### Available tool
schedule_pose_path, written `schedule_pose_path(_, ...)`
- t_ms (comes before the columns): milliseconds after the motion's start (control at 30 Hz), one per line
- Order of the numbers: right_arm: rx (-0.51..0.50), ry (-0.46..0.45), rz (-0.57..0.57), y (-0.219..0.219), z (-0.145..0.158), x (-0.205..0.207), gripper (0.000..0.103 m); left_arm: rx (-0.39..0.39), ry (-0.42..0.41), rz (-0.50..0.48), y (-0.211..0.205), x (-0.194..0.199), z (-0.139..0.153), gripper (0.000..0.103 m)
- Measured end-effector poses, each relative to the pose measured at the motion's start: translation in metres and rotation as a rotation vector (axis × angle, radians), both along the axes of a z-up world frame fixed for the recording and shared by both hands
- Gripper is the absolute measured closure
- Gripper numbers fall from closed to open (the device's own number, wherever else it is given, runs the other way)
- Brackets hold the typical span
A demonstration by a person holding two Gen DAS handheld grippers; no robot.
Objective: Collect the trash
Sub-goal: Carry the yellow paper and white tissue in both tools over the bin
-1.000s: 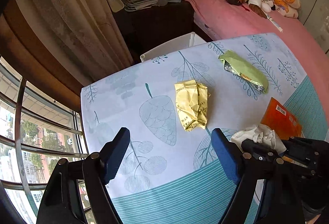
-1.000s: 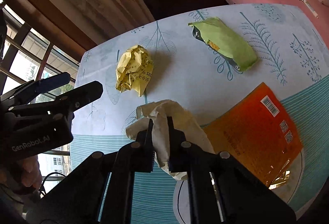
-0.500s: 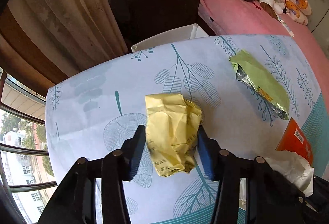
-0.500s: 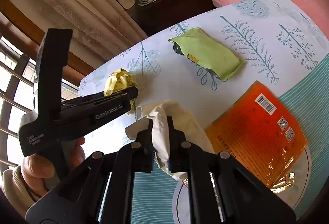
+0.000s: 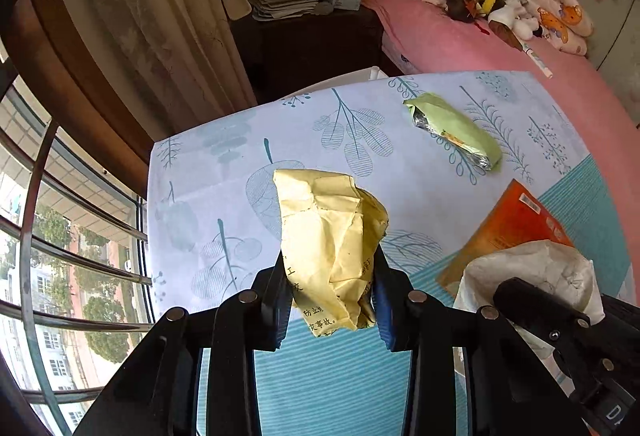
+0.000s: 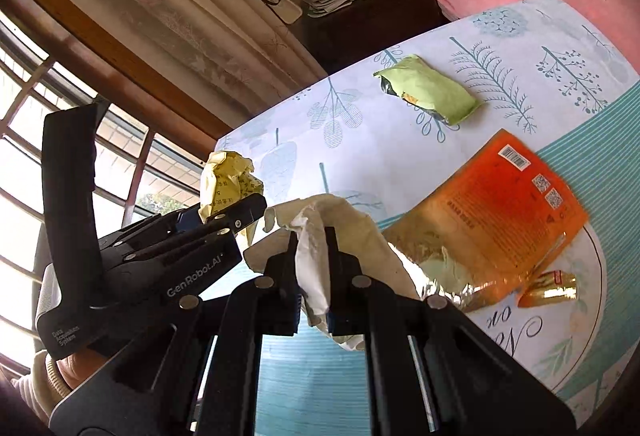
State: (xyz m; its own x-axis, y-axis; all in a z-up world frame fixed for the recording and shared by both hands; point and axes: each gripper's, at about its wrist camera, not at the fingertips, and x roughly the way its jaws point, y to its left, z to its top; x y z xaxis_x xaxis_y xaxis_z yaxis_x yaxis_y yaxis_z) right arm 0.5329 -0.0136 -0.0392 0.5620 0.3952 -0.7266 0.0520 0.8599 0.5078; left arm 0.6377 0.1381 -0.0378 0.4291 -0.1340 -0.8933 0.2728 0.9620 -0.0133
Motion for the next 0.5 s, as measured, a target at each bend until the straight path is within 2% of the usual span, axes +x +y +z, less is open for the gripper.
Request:
schedule_pose_path(300, 0.002, -0.035, 0.119, -0.003, 0.042, -0.113, 0.097, -0.029, -0.046, 0.064, 0.013, -0.135, 0.061, 0.069)
schedule_pose_path(500, -0.005, -0.035, 0.197, -0.026, 0.054, -0.198, 0.097, -0.03, -0.045, 0.112, -0.007, -0.244, 0.076, 0.069)
